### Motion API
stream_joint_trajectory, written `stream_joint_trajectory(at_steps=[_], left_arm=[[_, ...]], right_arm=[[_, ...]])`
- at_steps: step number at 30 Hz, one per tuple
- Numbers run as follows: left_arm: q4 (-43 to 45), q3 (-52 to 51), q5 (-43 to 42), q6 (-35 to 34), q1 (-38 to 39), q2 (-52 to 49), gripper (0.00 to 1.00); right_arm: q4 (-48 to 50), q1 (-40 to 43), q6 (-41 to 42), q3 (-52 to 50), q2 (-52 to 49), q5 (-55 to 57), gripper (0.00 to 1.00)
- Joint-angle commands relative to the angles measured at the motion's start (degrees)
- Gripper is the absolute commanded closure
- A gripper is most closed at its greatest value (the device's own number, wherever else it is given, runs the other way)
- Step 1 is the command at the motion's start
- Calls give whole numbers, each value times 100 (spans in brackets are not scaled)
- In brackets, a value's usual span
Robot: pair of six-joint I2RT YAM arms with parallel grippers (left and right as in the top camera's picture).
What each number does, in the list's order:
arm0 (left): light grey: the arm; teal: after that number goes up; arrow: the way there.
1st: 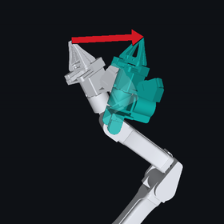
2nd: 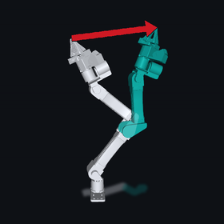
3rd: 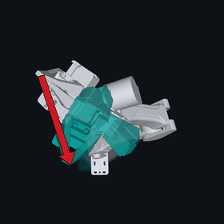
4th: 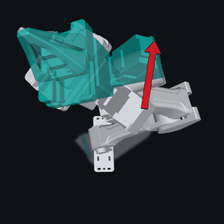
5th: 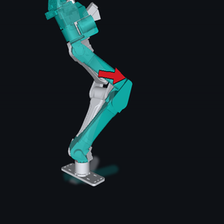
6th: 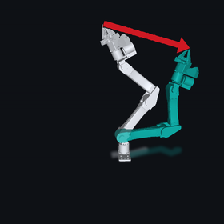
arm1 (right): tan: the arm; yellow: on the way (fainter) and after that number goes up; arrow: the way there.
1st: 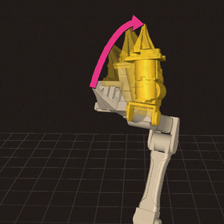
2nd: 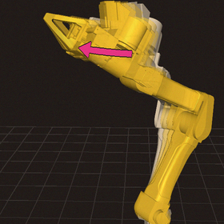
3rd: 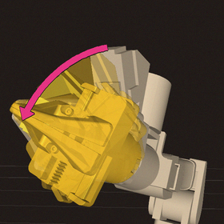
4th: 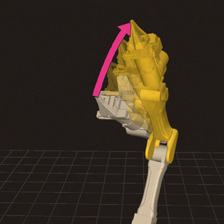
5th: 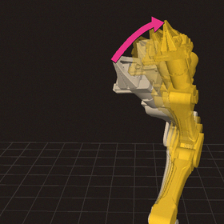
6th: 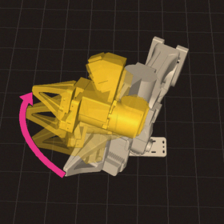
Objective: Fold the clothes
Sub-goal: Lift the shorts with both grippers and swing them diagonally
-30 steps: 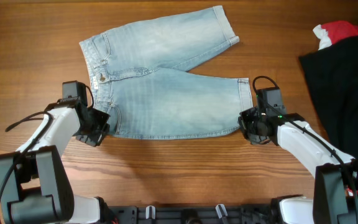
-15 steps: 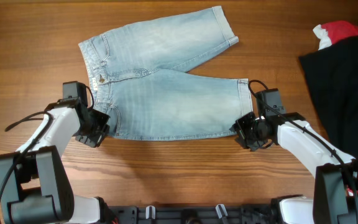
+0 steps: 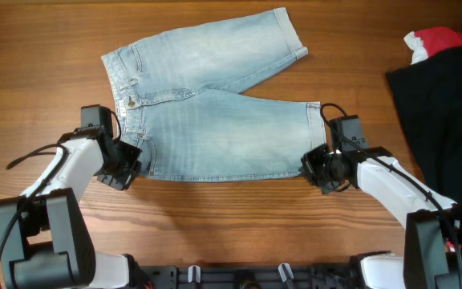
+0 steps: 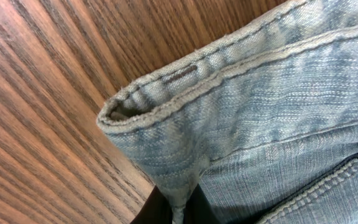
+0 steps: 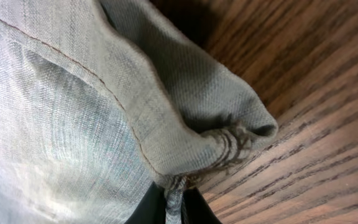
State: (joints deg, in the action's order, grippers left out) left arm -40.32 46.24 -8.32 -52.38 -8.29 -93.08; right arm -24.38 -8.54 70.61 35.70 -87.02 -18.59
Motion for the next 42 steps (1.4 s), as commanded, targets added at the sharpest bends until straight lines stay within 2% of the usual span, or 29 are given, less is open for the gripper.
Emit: stream_joint_trajectory(at_steps=[1,4,7,8,9,17,20,22,25,27,31,37,42], left_arm=[[-157,-136,435,197,-9,-76,96],[-372,-133,433,649,-9,-22,96],[-994,-125,407,1207,-7,555,96],[-1228,-125,356,1355,-7,977,96],[-1547,-122,278,1591,-9,1738,96],[-3027,-111,-448,1620,-7,5108,96],[-3591,127,-553,1615,-9,6148,96],[-3333,166,-520,1580,-9,6505,96],[-2881,162,-68,1113,-9,6339,96],[-2514,162,0,1115,-9,6037,96],[-1644,162,538,817,-9,4778,96],[48,162,544,817,-9,2544,96],[1287,162,544,817,-20,1073,96]], right_arm=[[39,-11,-22,-208,-245,881,96],[140,-11,-697,-181,-181,981,96],[-136,-11,-1119,-109,501,986,96],[-212,-11,-1204,-103,800,988,96],[-407,-11,-1316,-87,1506,1075,96],[-1856,-11,-2138,833,4422,1392,96],[-2168,-11,-2754,1486,4518,1401,96],[-2162,-11,-3134,1989,4116,1370,96],[-2153,-11,-3950,3047,2796,1268,96],[-2151,-13,-4190,3567,1993,1255,96],[-1744,-98,-4881,4575,190,1047,96],[-629,-365,-5112,4837,-1217,1132,96],[-4,-463,-5147,4837,-1838,1152,95]])
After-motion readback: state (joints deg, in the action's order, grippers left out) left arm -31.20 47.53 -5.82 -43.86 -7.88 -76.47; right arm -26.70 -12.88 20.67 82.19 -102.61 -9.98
